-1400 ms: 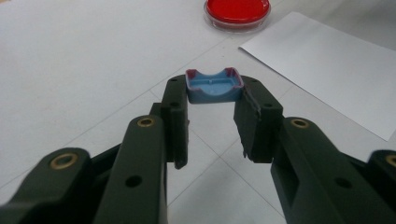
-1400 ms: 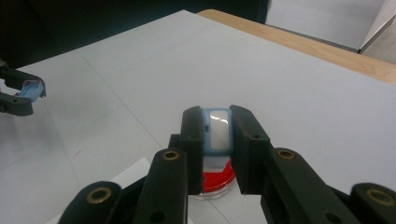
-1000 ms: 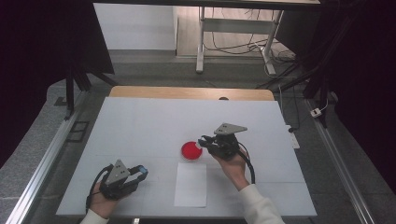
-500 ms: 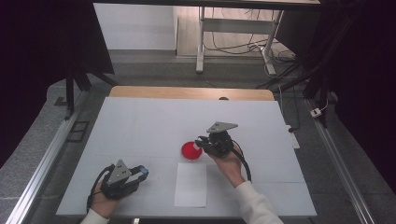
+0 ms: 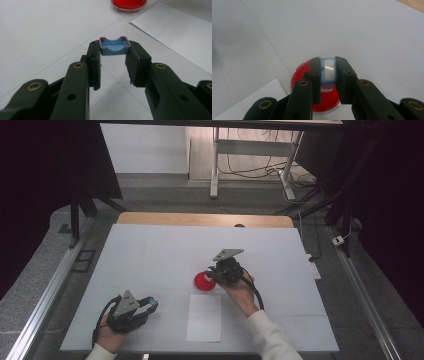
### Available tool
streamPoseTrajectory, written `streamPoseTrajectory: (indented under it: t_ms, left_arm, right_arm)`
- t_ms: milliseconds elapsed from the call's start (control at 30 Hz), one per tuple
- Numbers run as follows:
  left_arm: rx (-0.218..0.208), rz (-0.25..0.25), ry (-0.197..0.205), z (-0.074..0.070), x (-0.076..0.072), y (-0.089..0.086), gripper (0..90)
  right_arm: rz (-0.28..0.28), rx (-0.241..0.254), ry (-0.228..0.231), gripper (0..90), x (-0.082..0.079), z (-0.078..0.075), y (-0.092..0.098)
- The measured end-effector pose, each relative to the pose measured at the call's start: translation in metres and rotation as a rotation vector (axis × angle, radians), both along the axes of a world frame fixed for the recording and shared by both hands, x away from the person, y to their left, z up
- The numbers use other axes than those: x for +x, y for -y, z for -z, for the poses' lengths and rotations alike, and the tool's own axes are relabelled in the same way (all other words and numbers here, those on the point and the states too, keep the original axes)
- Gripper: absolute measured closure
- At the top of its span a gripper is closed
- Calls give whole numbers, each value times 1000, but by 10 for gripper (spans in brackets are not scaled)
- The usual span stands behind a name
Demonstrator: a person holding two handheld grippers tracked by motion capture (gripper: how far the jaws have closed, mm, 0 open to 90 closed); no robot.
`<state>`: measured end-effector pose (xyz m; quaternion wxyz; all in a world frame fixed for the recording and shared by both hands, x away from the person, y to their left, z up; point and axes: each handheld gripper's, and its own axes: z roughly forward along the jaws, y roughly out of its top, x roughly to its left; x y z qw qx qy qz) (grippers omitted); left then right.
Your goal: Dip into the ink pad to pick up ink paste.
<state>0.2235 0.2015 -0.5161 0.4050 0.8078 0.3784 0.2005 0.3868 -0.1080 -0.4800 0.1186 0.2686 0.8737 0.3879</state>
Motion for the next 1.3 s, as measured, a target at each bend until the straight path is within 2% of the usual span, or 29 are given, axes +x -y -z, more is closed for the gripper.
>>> streamPoseTrajectory:
  t_ms: [133, 267, 700, 1167, 1300]
  left_arm:
    - [1, -1, 1, 0, 0, 0, 659]
    - [3, -2, 2, 0, 0, 0, 659]
    - [1, -2, 2, 0, 0, -1, 659]
    - [3, 1, 1, 0, 1, -1, 659]
    - [1, 0, 4, 0, 0, -1, 659]
  right_arm:
    - [0, -3, -21, 750, 2, 2, 0]
    - [-4, -21, -20, 750, 3, 3, -1]
    - [-4, -40, -21, 750, 3, 5, -2]
    - [4, -23, -21, 750, 3, 8, -2]
    - [7, -38, -16, 751, 2, 10, -4]
